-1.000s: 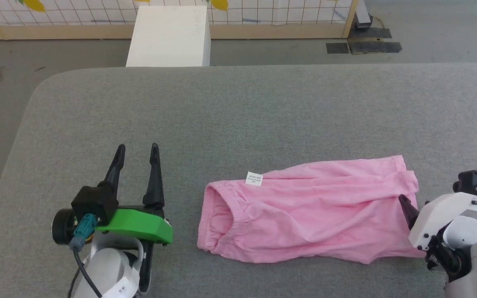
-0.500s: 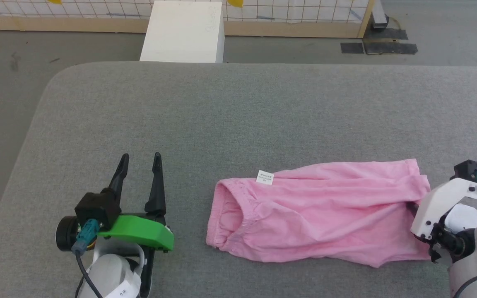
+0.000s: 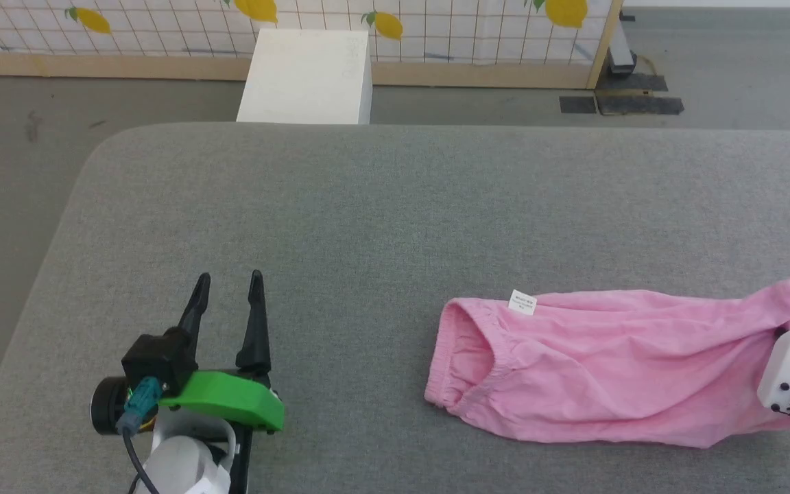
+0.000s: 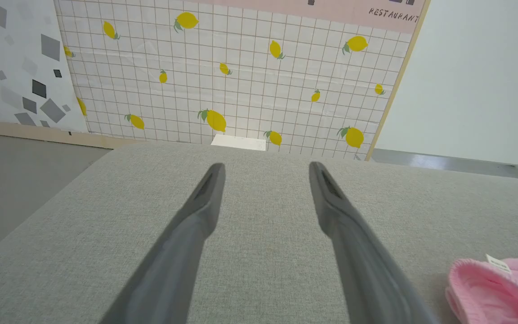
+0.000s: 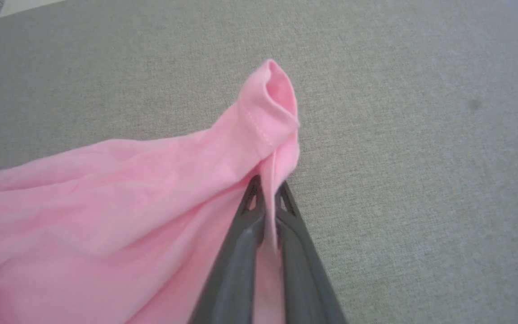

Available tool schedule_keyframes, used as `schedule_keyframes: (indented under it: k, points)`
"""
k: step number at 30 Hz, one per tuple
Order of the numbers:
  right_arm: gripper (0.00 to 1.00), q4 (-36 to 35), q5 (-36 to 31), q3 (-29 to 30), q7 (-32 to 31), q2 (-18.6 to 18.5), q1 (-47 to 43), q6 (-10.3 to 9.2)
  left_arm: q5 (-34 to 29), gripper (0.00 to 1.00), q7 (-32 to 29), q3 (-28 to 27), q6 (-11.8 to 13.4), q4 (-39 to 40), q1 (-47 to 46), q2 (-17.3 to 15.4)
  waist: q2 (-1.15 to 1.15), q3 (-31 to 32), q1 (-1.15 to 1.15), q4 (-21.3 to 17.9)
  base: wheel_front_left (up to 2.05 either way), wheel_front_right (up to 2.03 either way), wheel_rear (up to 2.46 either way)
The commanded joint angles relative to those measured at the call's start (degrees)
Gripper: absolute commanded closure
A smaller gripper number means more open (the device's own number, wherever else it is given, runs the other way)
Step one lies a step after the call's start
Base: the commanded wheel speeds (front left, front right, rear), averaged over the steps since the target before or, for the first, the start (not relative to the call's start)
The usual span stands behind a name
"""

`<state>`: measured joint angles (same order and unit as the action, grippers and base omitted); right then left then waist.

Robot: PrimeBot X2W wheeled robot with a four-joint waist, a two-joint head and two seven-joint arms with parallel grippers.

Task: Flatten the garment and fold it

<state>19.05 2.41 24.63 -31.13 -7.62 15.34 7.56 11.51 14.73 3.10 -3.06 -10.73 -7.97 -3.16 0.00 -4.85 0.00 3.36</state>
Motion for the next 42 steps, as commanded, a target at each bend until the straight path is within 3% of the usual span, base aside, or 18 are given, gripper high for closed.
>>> schedule_keyframes:
  k: [1, 7, 12, 16, 21, 31, 32, 33, 34, 42]
  points:
    - [1.00, -1.7, -0.7, -0.4, -0.3, 0.5, -1.0, -0.08, -0.3, 0.00, 0.3, 0.1, -0.3, -0.1, 0.9, 0.3, 0.00, 0.6, 0.00, -0.1, 0.00, 0.00, 0.00]
    - [1.00, -11.3, -0.4, -7.2, -2.5, 1.8, -4.3, -0.08, 0.1, 0.00, 0.3, 0.4, -0.2, -0.4, 2.4, 0.3, 0.00, 2.2, 0.00, -0.4, 0.00, 0.00, 0.00]
    - [1.00, -19.1, 1.0, -18.6, -5.8, 2.3, -5.9, -0.08, 0.3, 0.00, 0.3, 0.6, -0.3, -0.5, 3.1, 0.3, 0.00, 3.2, 0.00, -0.3, 0.00, 0.00, 0.00]
    - [1.00, -21.1, 2.4, -28.2, -7.9, 2.4, -5.3, -0.08, 0.5, 0.00, 0.3, 1.0, -0.2, -0.6, 3.2, 0.3, 0.00, 3.5, 0.00, 0.2, 0.00, 0.00, 0.00]
    - [1.00, -16.1, 3.7, -37.5, -8.6, 2.9, -2.7, -0.08, 1.0, 0.00, 0.3, 1.8, 0.0, -0.6, 2.9, 0.3, 0.00, 3.6, 0.00, 1.5, 0.00, 0.00, 0.00]
    - [1.00, 1.5, 8.0, -48.1, -4.1, 4.6, 5.2, -0.08, 1.5, 0.00, 0.3, 2.2, 0.2, -0.2, 3.3, 0.3, 0.00, 3.3, 0.00, 3.7, 0.00, 0.00, 0.00]
    - [0.72, 2.7, 8.6, -48.9, -3.8, 4.6, 5.9, -0.08, 1.5, 0.00, 0.3, 2.3, 0.2, -0.2, 3.3, 0.3, 0.00, 3.2, 0.00, 3.8, 0.00, 0.00, 0.00]
    - [0.32, 4.2, 9.5, -50.1, -3.4, 4.7, 6.6, -0.08, 1.6, 0.00, 0.3, 2.5, 0.2, -0.2, 3.2, 0.3, 0.00, 3.1, 0.00, 4.0, 0.00, 0.00, 0.00]
    - [0.00, 5.2, 10.6, -51.1, -3.4, 4.7, 7.1, -0.08, 1.6, 0.00, 0.3, 2.6, 0.3, -0.2, 3.2, 0.3, 0.00, 3.0, 0.00, 4.1, 0.00, 0.00, 0.00]
    - [0.00, 3.7, 21.8, -55.5, 2.4, 4.7, 10.1, -0.08, 1.8, 0.00, 0.3, 2.6, 0.7, 0.0, 3.1, 0.3, 0.00, 2.4, 0.00, 3.7, 0.00, 0.00, 0.00]
